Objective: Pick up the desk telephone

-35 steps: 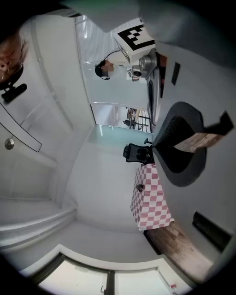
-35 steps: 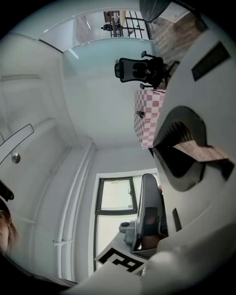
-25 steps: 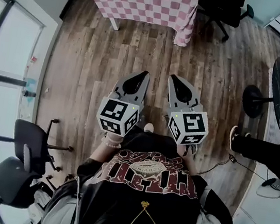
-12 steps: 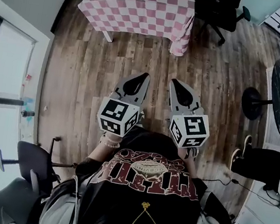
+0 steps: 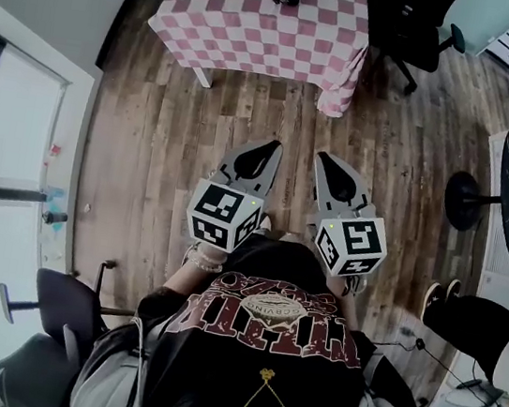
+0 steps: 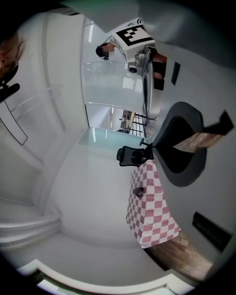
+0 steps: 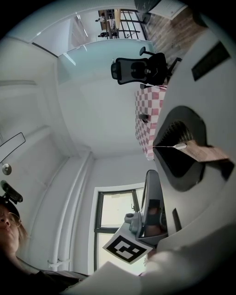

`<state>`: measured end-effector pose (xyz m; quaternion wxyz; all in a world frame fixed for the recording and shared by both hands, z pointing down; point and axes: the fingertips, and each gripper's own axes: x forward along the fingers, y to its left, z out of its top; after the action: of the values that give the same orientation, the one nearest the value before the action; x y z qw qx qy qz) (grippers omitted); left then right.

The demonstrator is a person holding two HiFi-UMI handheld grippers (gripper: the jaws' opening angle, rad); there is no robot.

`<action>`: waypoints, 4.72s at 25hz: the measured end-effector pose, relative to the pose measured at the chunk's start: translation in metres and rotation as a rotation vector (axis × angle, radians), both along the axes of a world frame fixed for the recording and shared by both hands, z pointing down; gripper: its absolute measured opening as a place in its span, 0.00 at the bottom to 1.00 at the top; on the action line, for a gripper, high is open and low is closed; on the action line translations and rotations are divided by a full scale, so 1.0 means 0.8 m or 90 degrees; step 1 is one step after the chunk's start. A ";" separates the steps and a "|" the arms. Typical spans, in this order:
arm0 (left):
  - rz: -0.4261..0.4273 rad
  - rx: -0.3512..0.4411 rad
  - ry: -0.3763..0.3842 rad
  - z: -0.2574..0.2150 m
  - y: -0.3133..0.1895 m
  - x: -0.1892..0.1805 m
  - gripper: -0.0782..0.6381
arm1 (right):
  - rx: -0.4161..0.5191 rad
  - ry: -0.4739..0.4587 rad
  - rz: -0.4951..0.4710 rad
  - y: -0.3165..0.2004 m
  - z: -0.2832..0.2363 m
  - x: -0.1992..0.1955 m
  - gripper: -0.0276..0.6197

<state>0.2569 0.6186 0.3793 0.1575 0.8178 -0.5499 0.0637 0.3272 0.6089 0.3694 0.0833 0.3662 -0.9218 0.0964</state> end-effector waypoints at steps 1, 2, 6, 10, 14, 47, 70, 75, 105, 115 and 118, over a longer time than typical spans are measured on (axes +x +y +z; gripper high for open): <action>-0.001 -0.001 0.000 0.001 -0.002 -0.003 0.12 | 0.000 0.000 0.001 -0.001 0.001 -0.003 0.07; -0.002 -0.002 0.002 0.002 -0.004 -0.007 0.12 | -0.001 0.003 0.002 -0.003 0.002 -0.006 0.07; -0.017 -0.002 0.014 0.002 -0.014 -0.022 0.12 | -0.004 0.013 0.001 -0.014 0.004 -0.016 0.07; -0.033 -0.002 0.018 0.003 -0.029 -0.039 0.12 | -0.008 0.009 -0.009 -0.035 0.002 -0.028 0.07; -0.051 0.000 0.024 0.003 -0.051 -0.057 0.12 | -0.013 0.006 -0.025 -0.066 0.003 -0.044 0.07; -0.129 -0.030 0.018 0.016 -0.297 -0.055 0.12 | -0.017 0.007 -0.122 -0.327 -0.004 -0.042 0.07; 0.016 -0.035 -0.004 0.012 -0.473 -0.146 0.12 | -0.005 0.005 -0.017 -0.480 -0.016 -0.160 0.07; 0.061 -0.018 0.009 0.002 -0.490 -0.165 0.12 | 0.005 -0.004 0.014 -0.497 -0.021 -0.180 0.07; 0.043 -0.122 0.066 0.061 -0.574 -0.228 0.12 | -0.081 0.020 -0.054 -0.601 0.028 -0.247 0.07; 0.064 -0.132 0.030 0.045 -0.663 -0.208 0.12 | -0.094 -0.003 -0.118 -0.671 0.019 -0.260 0.07; 0.058 -0.146 0.035 0.049 -0.676 -0.202 0.12 | -0.097 0.002 -0.142 -0.686 0.021 -0.257 0.07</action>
<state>0.0949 0.0777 0.4187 0.2617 0.8199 -0.4969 0.1110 0.1212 0.0604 0.3863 0.1224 0.2543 -0.9466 0.1561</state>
